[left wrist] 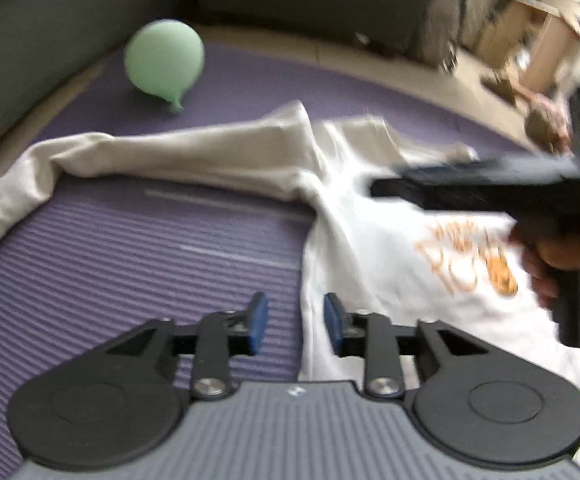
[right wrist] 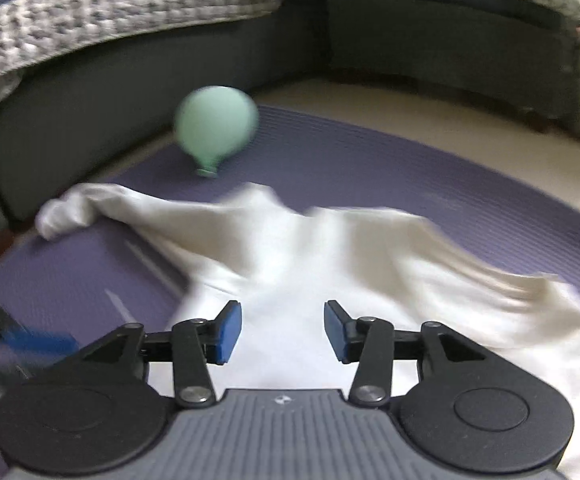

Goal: Fold clothes
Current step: 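Lower the shirt flat onto the mat and open both grippers, then move the right gripper to the sleeve cuff and pinch it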

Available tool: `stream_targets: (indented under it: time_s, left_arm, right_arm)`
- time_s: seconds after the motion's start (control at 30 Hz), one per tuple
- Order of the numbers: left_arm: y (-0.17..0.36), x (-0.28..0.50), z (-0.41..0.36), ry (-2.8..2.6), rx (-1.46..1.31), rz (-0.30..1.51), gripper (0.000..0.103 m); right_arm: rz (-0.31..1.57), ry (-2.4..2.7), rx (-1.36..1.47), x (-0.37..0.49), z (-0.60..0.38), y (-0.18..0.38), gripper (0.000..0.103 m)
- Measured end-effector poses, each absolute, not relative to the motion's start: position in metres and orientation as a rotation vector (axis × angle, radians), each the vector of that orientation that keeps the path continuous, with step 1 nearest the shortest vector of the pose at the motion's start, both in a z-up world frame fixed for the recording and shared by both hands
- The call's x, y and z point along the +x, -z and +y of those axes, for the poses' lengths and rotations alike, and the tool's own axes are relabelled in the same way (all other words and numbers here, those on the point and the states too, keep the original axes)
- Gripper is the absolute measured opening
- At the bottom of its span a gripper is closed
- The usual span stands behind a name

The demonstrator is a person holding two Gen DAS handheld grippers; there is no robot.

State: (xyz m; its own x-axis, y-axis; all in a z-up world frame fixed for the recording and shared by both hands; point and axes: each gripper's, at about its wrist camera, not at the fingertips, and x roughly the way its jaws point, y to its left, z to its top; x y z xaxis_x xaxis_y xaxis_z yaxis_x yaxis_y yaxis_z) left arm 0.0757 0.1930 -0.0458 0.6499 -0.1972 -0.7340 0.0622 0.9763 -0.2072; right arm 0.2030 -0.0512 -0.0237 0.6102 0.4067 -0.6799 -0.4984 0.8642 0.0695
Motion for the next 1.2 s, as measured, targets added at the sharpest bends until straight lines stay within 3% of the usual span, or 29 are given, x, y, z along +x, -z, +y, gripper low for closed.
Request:
stream_targets:
  time_s: [0.23, 0.5, 0.57, 0.67, 0.73, 0.77, 0.9, 1.0, 1.13, 1.2]
  left_arm:
    - [0.052, 0.075, 0.165, 0.221, -0.108, 0.865, 0.047]
    - [0.063, 0.067, 0.134, 0.241, 0.012, 0.890, 0.053]
    - [0.066, 0.065, 0.124, 0.238, 0.049, 0.893, 0.058]
    - [0.075, 0.061, 0.110, 0.228, 0.123, 0.904, 0.086]
    - [0.080, 0.057, 0.105, 0.228, 0.157, 0.895, 0.099]
    - [0.082, 0.056, 0.104, 0.228, 0.166, 0.892, 0.101]
    - [0.084, 0.056, 0.102, 0.217, 0.157, 0.898, 0.103]
    - [0.083, 0.056, 0.101, 0.211, 0.156, 0.905, 0.103]
    - [0.083, 0.056, 0.101, 0.221, 0.161, 0.905, 0.103]
    - [0.083, 0.056, 0.102, 0.232, 0.165, 0.905, 0.103]
  right_arm:
    - [0.816, -0.289, -0.283, 0.171, -0.173, 0.012, 0.051]
    - [1.024, -0.200, -0.350, 0.100, -0.234, 0.032, 0.053]
    - [1.054, -0.194, -0.354, 0.084, -0.235, 0.039, 0.053]
    - [1.069, -0.208, -0.325, 0.064, -0.236, 0.047, 0.053]
    - [1.056, -0.219, -0.339, 0.054, -0.234, 0.046, 0.039]
    - [1.049, -0.228, -0.349, 0.052, -0.232, 0.044, 0.015]
    - [1.002, -0.202, -0.449, 0.044, -0.226, 0.032, 0.004]
    - [0.907, -0.230, -0.619, 0.031, -0.209, 0.020, 0.004]
    - [1.043, -0.308, -0.474, 0.027, -0.198, 0.015, 0.012]
    - [1.138, -0.274, -0.370, 0.029, -0.198, 0.014, 0.031]
